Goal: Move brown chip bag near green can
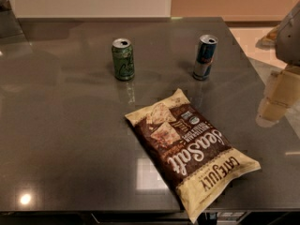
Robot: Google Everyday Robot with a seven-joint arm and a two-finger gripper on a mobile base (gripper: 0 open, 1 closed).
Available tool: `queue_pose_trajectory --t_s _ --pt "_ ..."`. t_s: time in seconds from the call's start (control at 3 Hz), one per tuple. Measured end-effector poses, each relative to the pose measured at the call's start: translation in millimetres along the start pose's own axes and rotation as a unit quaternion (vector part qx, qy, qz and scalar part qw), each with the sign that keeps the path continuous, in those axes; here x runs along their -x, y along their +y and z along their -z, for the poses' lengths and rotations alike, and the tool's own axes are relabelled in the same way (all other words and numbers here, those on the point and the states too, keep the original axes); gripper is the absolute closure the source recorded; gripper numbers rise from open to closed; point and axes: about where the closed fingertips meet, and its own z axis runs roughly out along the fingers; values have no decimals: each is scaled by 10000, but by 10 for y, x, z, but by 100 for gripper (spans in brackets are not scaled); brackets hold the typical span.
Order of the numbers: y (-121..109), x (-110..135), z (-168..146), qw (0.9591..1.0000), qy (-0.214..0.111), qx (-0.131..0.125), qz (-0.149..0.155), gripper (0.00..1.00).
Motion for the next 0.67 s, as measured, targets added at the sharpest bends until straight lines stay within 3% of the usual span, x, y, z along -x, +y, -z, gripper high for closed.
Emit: queue_pose_trajectory --t_s 0.33,0.67 --pt "0 0 0 10000 0 -1 0 0" --pt "22 40 -28 9999 -26 161 -47 0"
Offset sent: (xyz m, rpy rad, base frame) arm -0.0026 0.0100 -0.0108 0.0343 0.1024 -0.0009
